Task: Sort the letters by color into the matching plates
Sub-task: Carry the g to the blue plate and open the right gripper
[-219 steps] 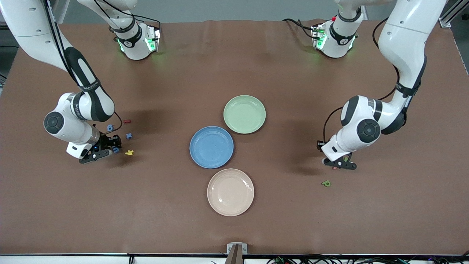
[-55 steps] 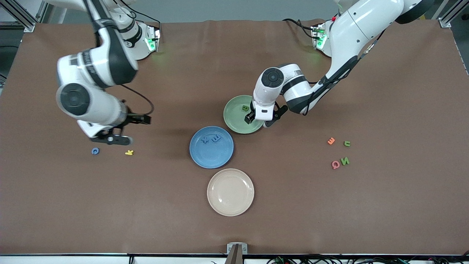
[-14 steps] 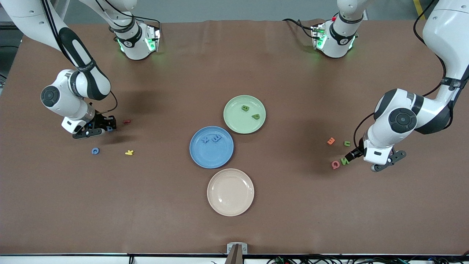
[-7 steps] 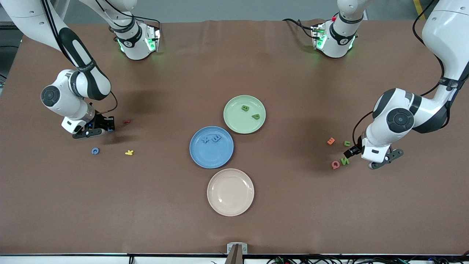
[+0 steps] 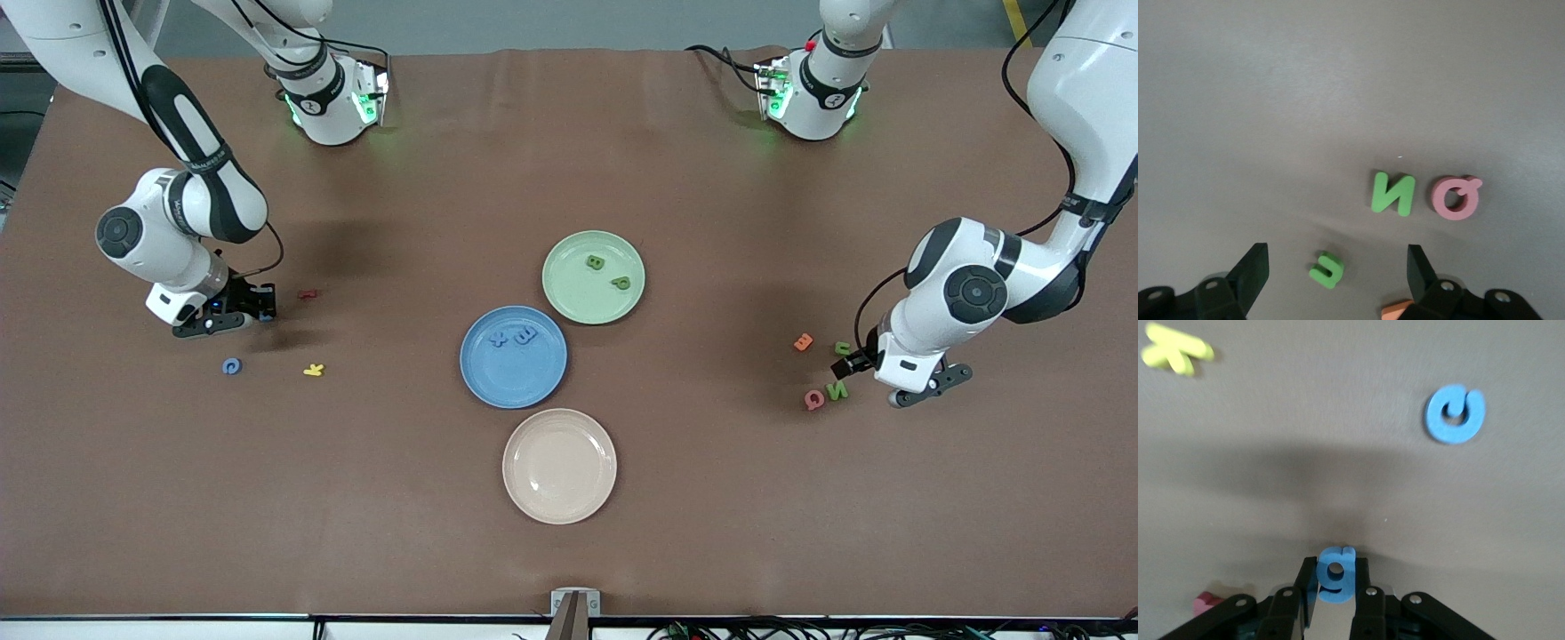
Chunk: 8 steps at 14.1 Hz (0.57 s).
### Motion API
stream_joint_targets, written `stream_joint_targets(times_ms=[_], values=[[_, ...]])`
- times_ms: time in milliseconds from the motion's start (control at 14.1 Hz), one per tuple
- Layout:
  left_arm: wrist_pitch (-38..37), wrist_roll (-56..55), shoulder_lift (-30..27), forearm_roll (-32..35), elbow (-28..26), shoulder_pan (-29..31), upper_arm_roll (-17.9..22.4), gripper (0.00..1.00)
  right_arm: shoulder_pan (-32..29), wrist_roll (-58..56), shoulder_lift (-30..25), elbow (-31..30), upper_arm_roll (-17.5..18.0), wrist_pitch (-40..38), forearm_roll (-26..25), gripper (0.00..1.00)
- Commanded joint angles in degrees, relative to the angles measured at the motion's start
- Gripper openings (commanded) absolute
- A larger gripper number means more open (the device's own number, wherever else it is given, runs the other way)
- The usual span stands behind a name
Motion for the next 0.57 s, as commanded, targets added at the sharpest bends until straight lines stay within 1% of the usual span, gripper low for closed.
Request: stream_joint_targets(times_ms=[0,283,424,495], values=[[1.77,0.36,1.10,3.24,-0.64,0.89,-0.64,0.91,-0.12,-0.13,-4.83,1.78,1.05,-6.51,-0.49,0.14],[2.56,0.44,2.33,4.12,-0.12,1.07,-0.29,0.89,4.44,5.83,-6.25,9.24,1.14,-17.93,-0.58,0.14],[2.74,0.44,2.94,7.28,0.15,1.07,0.76,0.88,8.12,11.79,-5.63,15.73,1.32,-27.23,-0.49,0.14],[3.78,0.44,3.30,7.55,0.32,1.07,1.03,0.88,11.27,16.70,-5.54,18.98,1.32,-31.28,-0.49,0.14]])
